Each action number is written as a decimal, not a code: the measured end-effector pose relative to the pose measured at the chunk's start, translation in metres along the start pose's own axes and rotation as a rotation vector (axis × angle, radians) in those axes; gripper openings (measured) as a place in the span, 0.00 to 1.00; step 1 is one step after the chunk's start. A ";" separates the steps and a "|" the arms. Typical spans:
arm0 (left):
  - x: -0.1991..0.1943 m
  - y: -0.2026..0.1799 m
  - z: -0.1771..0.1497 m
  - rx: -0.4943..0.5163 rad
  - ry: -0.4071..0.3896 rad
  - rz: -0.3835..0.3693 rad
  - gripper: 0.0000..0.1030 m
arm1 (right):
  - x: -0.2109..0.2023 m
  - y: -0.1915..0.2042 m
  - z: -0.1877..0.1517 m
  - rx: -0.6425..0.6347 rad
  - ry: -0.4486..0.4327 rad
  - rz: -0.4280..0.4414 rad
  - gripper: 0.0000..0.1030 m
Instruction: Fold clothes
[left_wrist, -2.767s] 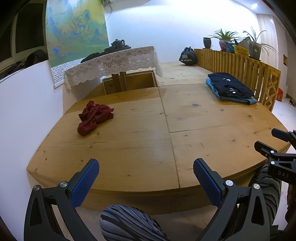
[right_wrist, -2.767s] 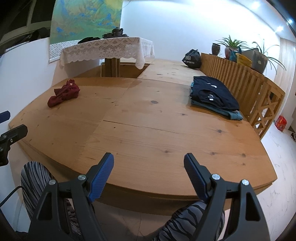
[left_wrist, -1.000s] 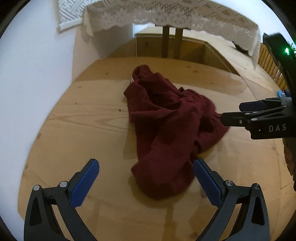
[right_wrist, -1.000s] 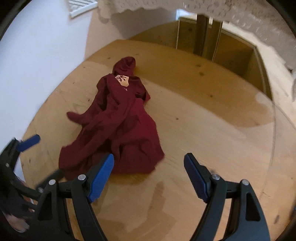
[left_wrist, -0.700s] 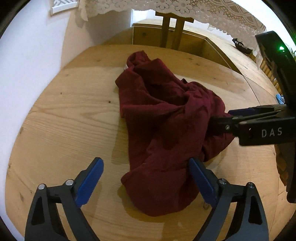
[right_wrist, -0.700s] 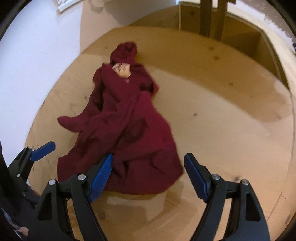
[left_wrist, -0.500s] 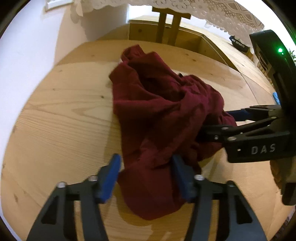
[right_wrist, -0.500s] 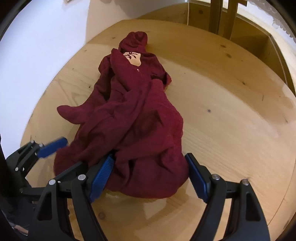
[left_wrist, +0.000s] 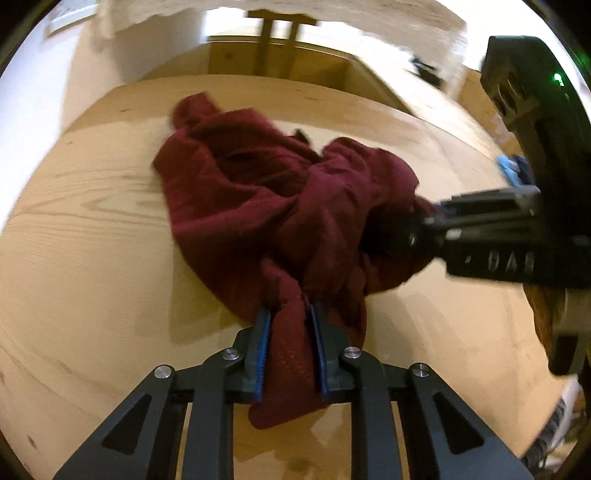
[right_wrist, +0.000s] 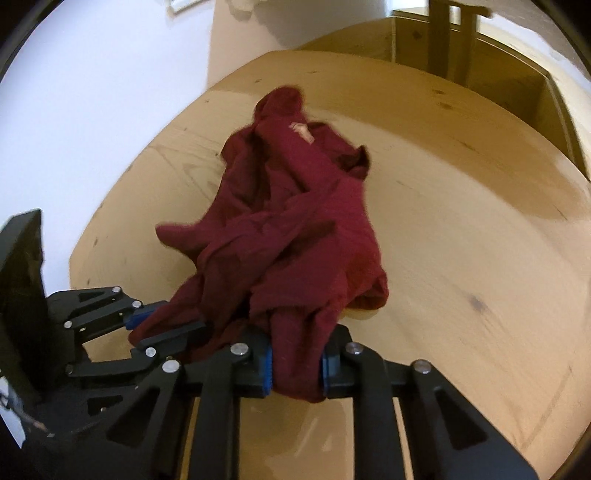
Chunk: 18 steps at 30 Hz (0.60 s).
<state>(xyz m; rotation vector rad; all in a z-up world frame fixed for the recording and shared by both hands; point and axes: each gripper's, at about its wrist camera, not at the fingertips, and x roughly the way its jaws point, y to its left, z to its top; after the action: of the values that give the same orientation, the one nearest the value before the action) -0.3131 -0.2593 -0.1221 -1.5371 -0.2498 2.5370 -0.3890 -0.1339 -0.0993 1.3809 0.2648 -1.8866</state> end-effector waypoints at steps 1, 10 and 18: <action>-0.002 -0.015 -0.006 0.022 0.008 -0.034 0.18 | -0.014 -0.009 -0.014 0.004 -0.007 -0.004 0.17; 0.010 -0.173 -0.051 0.251 0.113 -0.242 0.19 | -0.138 -0.113 -0.178 0.131 -0.055 -0.116 0.17; -0.002 -0.291 -0.091 0.475 0.140 -0.201 0.25 | -0.231 -0.158 -0.334 0.204 -0.080 -0.333 0.37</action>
<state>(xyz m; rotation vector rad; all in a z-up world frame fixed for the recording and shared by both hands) -0.2157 0.0286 -0.0964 -1.4068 0.1952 2.1213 -0.2282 0.2702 -0.0676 1.4609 0.2822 -2.2914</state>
